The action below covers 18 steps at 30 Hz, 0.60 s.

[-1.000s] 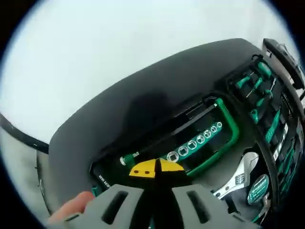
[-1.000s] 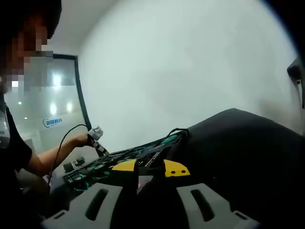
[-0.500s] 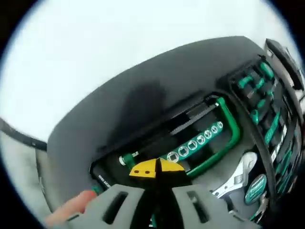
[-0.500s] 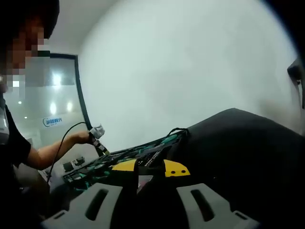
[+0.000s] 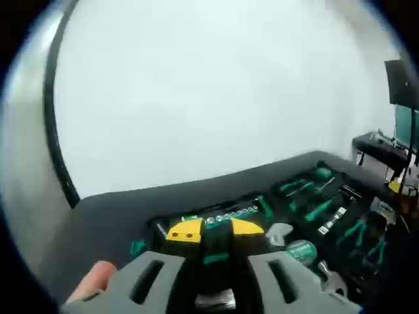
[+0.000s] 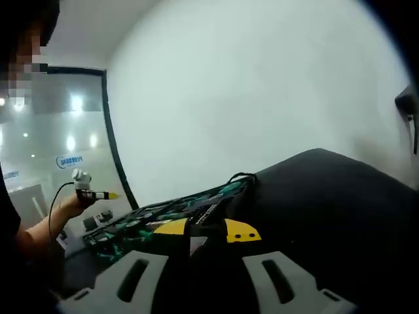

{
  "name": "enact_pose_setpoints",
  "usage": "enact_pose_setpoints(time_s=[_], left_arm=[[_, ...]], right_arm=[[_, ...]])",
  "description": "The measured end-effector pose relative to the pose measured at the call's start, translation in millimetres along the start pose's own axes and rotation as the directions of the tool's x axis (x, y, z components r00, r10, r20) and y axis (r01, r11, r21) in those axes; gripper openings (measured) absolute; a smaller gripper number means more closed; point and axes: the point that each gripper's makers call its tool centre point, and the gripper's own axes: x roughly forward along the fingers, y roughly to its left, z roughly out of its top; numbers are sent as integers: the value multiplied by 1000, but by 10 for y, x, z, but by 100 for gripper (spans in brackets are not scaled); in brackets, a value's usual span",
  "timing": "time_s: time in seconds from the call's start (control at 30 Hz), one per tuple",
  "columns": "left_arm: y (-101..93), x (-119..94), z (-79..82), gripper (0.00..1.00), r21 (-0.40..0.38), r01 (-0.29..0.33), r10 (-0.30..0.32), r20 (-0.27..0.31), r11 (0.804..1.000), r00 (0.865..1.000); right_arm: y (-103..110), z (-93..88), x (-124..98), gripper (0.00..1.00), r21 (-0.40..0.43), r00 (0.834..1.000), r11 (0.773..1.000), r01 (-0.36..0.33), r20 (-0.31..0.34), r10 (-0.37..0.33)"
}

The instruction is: Pick up the tools and put them into their designated positions in the toolbox.

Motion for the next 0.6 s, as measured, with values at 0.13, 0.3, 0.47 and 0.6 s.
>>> enact_pose_setpoints(time_s=[0.13, 0.3, 0.47, 0.6], left_arm=[[-19, -203, -171, 10, -28, -2, 3, 8, 1000, 1000], [-54, -423, -288, 10, -99, 10, -4, 57, 995, 998], [-133, -619, -456, 11, -128, 5, 9, 107, 992, 994], [-343, -666, -616, 14, -100, 64, -49, 147, 993, 988]], right_arm=[[12, -18, 0, 17, -9, 1000, 1000, 0, -8, 0], [6, -5, -22, 17, -3, 1000, 1000, 5, 2, -5], [22, -18, -19, 17, -7, 1000, 1000, 0, -2, 0], [75, -25, -14, 19, -34, 1000, 999, -15, -3, 15]])
